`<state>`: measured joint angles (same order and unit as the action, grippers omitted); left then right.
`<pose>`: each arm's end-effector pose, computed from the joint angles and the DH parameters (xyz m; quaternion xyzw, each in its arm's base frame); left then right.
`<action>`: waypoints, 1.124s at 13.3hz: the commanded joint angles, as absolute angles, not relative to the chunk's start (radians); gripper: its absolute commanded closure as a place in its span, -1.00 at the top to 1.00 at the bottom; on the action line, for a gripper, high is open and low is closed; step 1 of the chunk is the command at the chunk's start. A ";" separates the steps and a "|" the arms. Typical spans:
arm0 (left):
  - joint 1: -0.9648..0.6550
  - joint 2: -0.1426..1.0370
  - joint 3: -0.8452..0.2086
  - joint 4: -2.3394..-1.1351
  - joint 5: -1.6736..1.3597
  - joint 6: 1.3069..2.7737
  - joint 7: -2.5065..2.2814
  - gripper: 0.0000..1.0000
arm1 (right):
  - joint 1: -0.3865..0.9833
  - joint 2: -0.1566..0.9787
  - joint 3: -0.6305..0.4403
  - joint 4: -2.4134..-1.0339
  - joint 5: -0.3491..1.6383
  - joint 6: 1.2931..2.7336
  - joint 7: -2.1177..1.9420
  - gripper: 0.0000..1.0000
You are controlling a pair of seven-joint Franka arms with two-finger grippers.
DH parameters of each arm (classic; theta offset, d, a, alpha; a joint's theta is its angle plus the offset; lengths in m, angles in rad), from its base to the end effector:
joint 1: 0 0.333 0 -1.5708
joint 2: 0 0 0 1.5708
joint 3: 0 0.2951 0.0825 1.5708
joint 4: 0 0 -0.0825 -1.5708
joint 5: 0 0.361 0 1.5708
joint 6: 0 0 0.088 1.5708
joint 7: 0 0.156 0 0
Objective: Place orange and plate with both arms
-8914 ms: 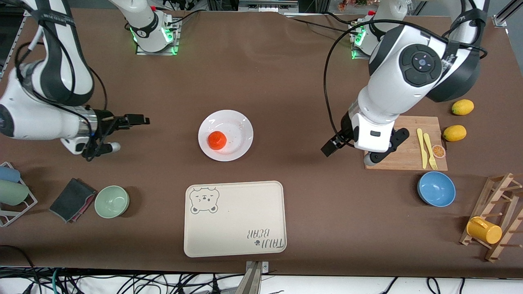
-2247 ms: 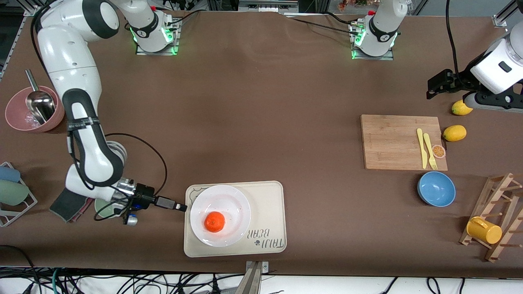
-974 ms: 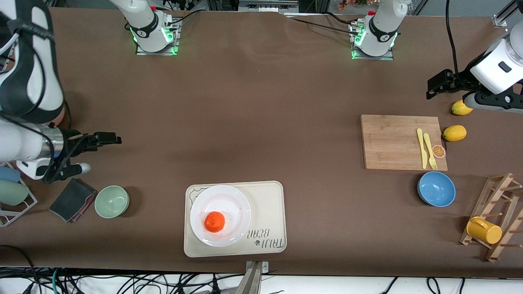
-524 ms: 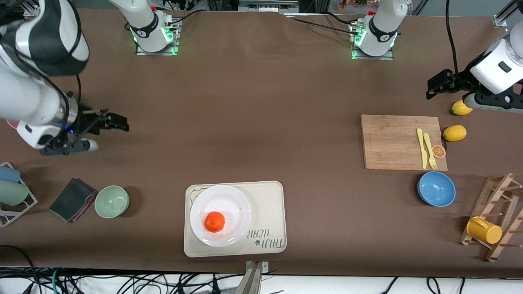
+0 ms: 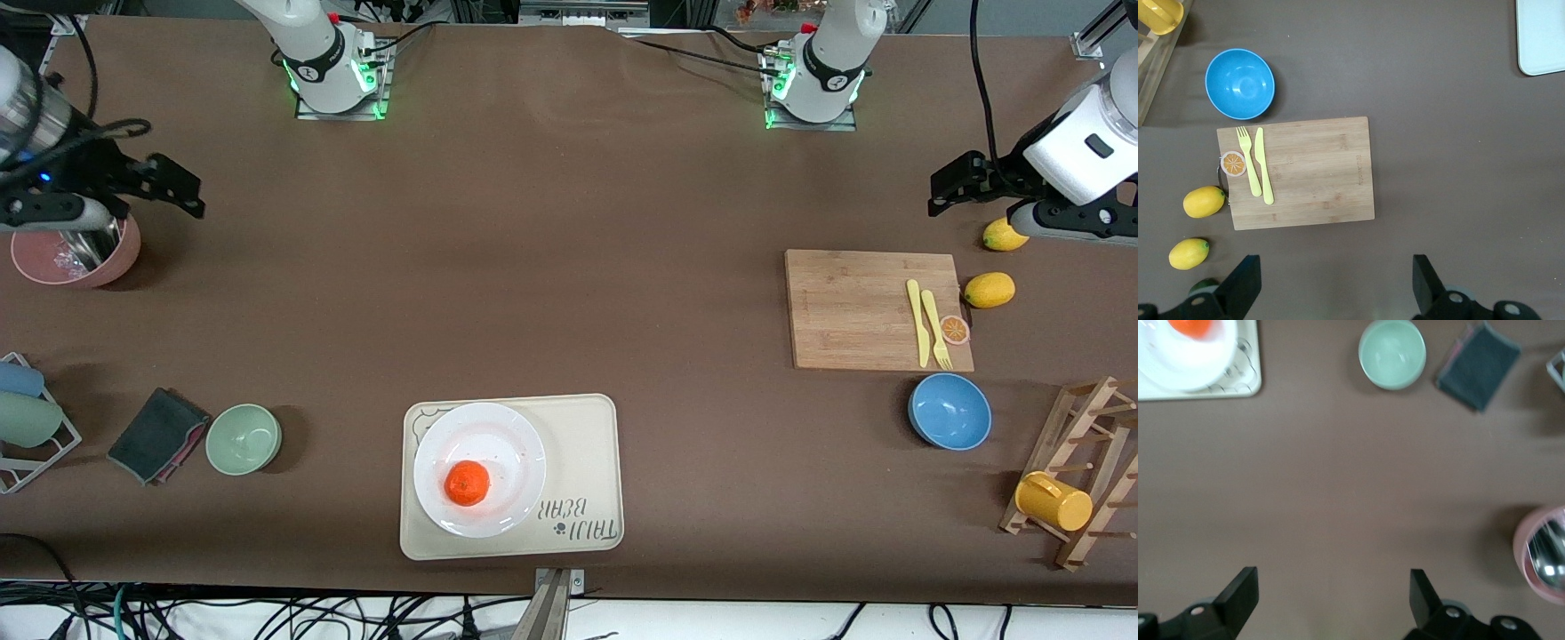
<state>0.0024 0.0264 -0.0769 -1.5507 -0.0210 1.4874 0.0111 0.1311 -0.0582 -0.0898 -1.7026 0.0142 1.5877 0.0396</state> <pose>0.5238 -0.0421 0.5429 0.9980 -0.0432 -0.0451 0.0101 0.5099 0.0223 0.5273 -0.9995 -0.0007 0.0288 0.0085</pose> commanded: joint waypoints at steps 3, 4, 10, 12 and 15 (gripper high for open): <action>-0.005 0.041 -0.074 -1.519 -0.006 1.465 0.021 1.00 | 0.137 -0.028 -0.130 -1.695 0.005 1.566 0.057 1.00; -0.005 0.041 -0.075 -1.519 -0.006 1.465 0.023 1.00 | 0.129 -0.028 -0.133 -1.686 0.012 1.562 0.060 1.00; -0.003 0.041 -0.074 -1.519 -0.006 1.465 0.028 1.00 | 0.129 -0.017 -0.127 -1.652 0.006 1.546 0.051 1.00; -0.003 0.041 -0.075 -1.519 -0.006 1.465 0.025 1.00 | 0.121 -0.015 -0.132 -1.655 0.009 1.546 0.045 1.00; -0.002 0.041 -0.074 -1.519 -0.006 1.465 0.034 1.00 | 0.121 -0.015 -0.132 -1.654 0.009 1.546 0.052 1.00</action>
